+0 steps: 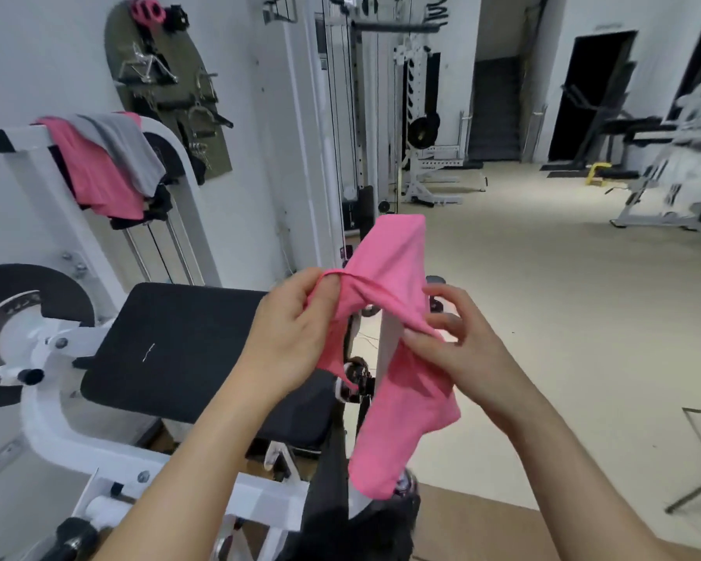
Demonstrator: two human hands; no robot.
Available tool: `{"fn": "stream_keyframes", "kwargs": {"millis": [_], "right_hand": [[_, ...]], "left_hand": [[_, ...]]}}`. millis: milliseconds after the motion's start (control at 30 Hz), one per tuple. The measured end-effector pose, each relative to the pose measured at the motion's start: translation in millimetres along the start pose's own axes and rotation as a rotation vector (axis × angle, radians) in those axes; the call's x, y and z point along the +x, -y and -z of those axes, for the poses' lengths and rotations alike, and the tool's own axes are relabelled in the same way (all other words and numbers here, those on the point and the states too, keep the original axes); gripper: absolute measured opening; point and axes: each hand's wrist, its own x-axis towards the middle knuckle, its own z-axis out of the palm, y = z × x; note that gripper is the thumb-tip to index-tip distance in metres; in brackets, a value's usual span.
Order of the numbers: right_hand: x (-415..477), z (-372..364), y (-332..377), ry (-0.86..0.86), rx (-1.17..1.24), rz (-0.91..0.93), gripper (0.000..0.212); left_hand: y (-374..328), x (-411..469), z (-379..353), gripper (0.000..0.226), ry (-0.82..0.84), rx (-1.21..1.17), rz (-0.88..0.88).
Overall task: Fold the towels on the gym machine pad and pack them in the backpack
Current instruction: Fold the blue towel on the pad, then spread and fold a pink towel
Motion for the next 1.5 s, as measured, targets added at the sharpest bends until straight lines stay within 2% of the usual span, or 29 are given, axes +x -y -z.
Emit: {"fn": "stream_keyframes", "kwargs": {"millis": [67,100,133,200,233,267,300,367,400,500,567,600,667,733,767,833,900,933,967,1067,1100,1133,1233,1267,1333,1400,1467,1500], "right_hand": [[5.7,-7.4,13.3,0.075,-0.297,0.003,0.101],[11.9,-10.3,19.3,0.133,-0.291,-0.016,0.109],[20.3,-10.1,25.0,0.196,-0.183,-0.058,0.108],[38.1,-4.6,38.3,0.329,0.246,-0.156,0.090],[48.8,1.1,39.9,0.310,0.459,-0.193,0.078],[58.5,6.4,41.3,0.222,0.585,-0.212,0.065],[68.1,10.8,41.1,0.088,0.611,-0.228,0.049],[91.2,18.4,34.8,-0.172,0.489,-0.268,0.022],[105.2,21.1,28.5,-0.238,0.414,-0.284,0.022],[148.7,31.5,12.8,-0.260,0.282,-0.342,0.053],[180.9,39.7,-0.9,-0.198,0.251,-0.373,0.060],[195.6,41.6,-6.9,-0.160,0.241,-0.389,0.057],[217.7,43.5,-14.9,-0.173,0.149,-0.370,0.035],[232.4,47.0,-16.9,-0.261,-0.004,-0.341,0.019],[236.8,50.3,-13.4,-0.300,-0.015,-0.309,0.013],[243.0,57.6,2.3,-0.316,0.118,-0.191,0.006],[244.8,61.0,28.2,-0.174,0.313,-0.063,0.016],[243.6,60.2,42.1,-0.064,0.386,-0.021,0.021],[242.8,58.4,55.7,0.062,0.454,0.002,0.022],[238.9,47.2,82.8,0.432,0.557,0.000,0.022],[237.5,41.3,87.7,0.519,0.533,0.018,0.026],[234.7,33.6,91.9,0.591,0.499,0.041,0.031],[219.1,-2.5,106.6,0.810,0.433,0.086,0.040],[213.4,-17.5,110.4,0.889,0.420,0.104,0.039],[203.4,-50.2,117.2,0.974,0.403,0.146,0.036],[194.9,-81.7,122.4,0.946,0.417,0.161,0.028],[184.4,-111.0,127.0,0.918,0.461,0.154,0.024],[177.5,-125.9,128.4,0.938,0.473,0.146,0.025]], "left_hand": [[-8.9,0.9,6.8,0.032,-0.041,-0.133,-0.012],[-13.9,3.7,7.3,0.032,-0.030,-0.190,-0.008],[-18.4,7.8,6.4,0.031,-0.009,-0.245,0.011],[-27.2,17.5,3.1,0.029,0.055,-0.356,0.079],[-31.1,23.4,1.6,0.029,0.094,-0.406,0.127],[-34.1,29.2,0.3,0.031,0.136,-0.443,0.183],[-34.5,34.3,-1.2,0.032,0.183,-0.462,0.236],[-29.7,44.7,-7.2,0.032,0.275,-0.443,0.297],[-25.0,49.9,-10.8,0.031,0.324,-0.416,0.308],[-8.5,62.2,-22.8,0.033,0.504,-0.336,0.298],[2.2,69.5,-32.7,0.043,0.608,-0.279,0.274],[8.7,73.6,-37.7,0.046,0.630,-0.244,0.265],[20.7,83.6,-46.4,0.047,0.630,-0.184,0.266],[31.8,95.9,-51.4,0.043,0.561,-0.167,0.312],[36.2,102.5,-52.7,0.040,0.499,-0.169,0.335],[42.9,114.0,-54.3,0.038,0.362,-0.168,0.330],[49.2,121.7,-52.8,0.036,0.306,-0.207,0.300],[50.4,124.2,-48.0,0.036,0.333,-0.234,0.303],[52.3,127.2,-40.8,0.034,0.407,-0.254,0.308],[45.7,124.2,-4.8,0.020,0.804,-0.234,0.295],[42.1,122.1,7.9,0.019,0.830,-0.197,0.261],[39.0,120.6,18.1,0.020,0.733,-0.181,0.227],[39.8,118.8,41.5,0.027,0.034,-0.323,0.139],[38.8,117.6,49.1,0.035,-0.051,-0.377,0.120],[39.5,106.8,66.0,0.034,-0.006,-0.410,0.156],[43.3,86.1,87.7,0.035,0.063,-0.393,0.228],[47.7,60.1,116.3,0.028,0.043,-0.483,0.259],[50.0,46.5,133.1,0.031,-0.015,-0.564,0.263]]}}
